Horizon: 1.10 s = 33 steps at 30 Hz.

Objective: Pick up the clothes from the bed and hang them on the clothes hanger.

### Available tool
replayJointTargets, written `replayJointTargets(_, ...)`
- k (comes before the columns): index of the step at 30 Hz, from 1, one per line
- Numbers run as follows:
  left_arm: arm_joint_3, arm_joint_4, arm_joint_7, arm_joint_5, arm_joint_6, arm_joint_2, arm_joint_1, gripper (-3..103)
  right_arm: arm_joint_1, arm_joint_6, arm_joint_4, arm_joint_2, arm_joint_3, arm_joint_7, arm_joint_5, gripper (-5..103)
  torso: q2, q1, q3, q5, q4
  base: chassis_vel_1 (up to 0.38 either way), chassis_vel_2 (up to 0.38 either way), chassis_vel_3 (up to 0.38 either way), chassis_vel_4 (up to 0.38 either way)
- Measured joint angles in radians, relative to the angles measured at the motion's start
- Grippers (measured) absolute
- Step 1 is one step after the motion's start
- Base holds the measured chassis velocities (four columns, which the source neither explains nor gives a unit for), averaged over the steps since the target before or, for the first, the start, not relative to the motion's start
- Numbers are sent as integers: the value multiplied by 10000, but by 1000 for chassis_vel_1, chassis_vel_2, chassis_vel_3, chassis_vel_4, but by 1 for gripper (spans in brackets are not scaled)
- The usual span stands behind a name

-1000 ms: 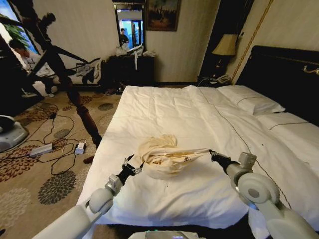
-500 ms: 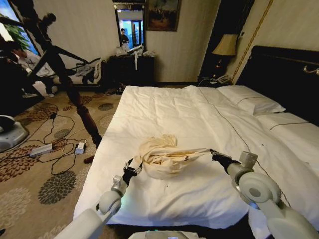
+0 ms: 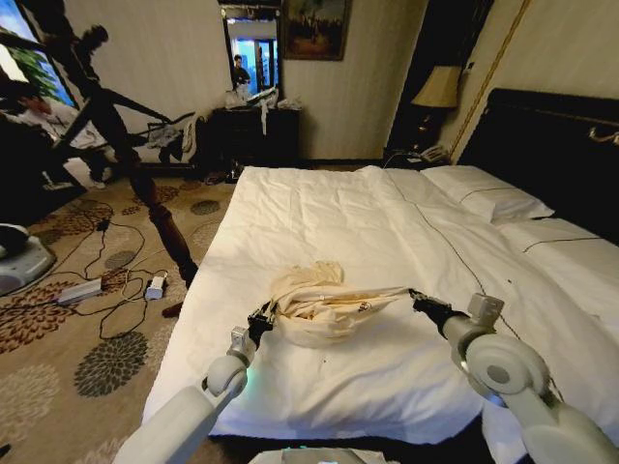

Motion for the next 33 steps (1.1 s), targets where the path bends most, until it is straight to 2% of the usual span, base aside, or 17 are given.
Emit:
replayJointTargets(1, 91, 59, 0, 0, 12, 2, -111, 7, 9, 0, 0, 0, -10, 2, 3, 0, 0, 0, 0, 0, -1, 0, 0, 0, 0)
replayJointTargets(2, 183, 117, 0, -18, 30, 4, -247, 3, 23, -1, 3, 5, -30, 10, 13, 0, 0, 0, 0, -1, -2, 0, 0, 0, 0)
replayJointTargets(6, 396, 270, 0, -111, 88, 14, -562, 0, 31, 0, 50, 21, -47, 37, 52, 0, 0, 1, 0, 0, -4, 0, 0, 0, 0)
replayJointTargets(15, 431, -238, -14, -415, 114, 153, -1162, 0, -49, 0, 121, 84, -24, 52, 45, 0, 0, 0, 1, -1, -1, 0, 0, 0, 0)
replayJointTargets(18, 725, -856, -148, -1026, 378, 343, -2412, 0, -16, 0, 105, 98, -30, 60, 28, 0, 1, 0, 1, 0, 0, 0, 0, 0, 0)
replayJointTargets(19, 725, -856, -148, -1026, 378, 343, -2412, 0, -16, 0, 105, 98, -30, 60, 28, 0, 1, 0, 1, 0, 0, 0, 0, 0, 0)
replayJointTargets(22, 1564, -934, -271, -1747, 590, 373, -4344, 0, 32, 0, 88, 129, -75, 65, 24, 0, 1, 0, 0, 3, -7, 0, 0, 0, 0)
replayJointTargets(23, 1820, -766, -273, -1963, 661, 322, -4881, 0, 48, 0, 88, 144, -92, 65, 23, 0, 1, 0, 0, 1, -6, 0, 0, 0, 0)
replayJointTargets(24, 1820, -766, -273, -1963, 661, 322, -4881, 0, 48, 0, 88, 144, -92, 65, 23, 0, 1, 0, 0, 1, -6, 0, 0, 0, 0)
replayJointTargets(28, 2781, 719, 70, -2273, 661, -220, -7045, 0, 36, 0, 96, 170, -104, 71, 16, 0, 1, 1, 0, 3, -8, 0, 0, 0, 0)
replayJointTargets(29, 2781, 719, 70, -2273, 661, -220, -7045, 0, 36, 0, 96, 170, -104, 71, 16, 0, 1, 1, 0, 3, -8, 0, 0, 0, 0)
replayJointTargets(33, 2966, 2276, 405, -2271, 505, -982, -7840, 0, 35, -8, 102, 172, -100, 72, 15, 0, 0, 2, 0, 1, -1, 0, 0, 0, 0)
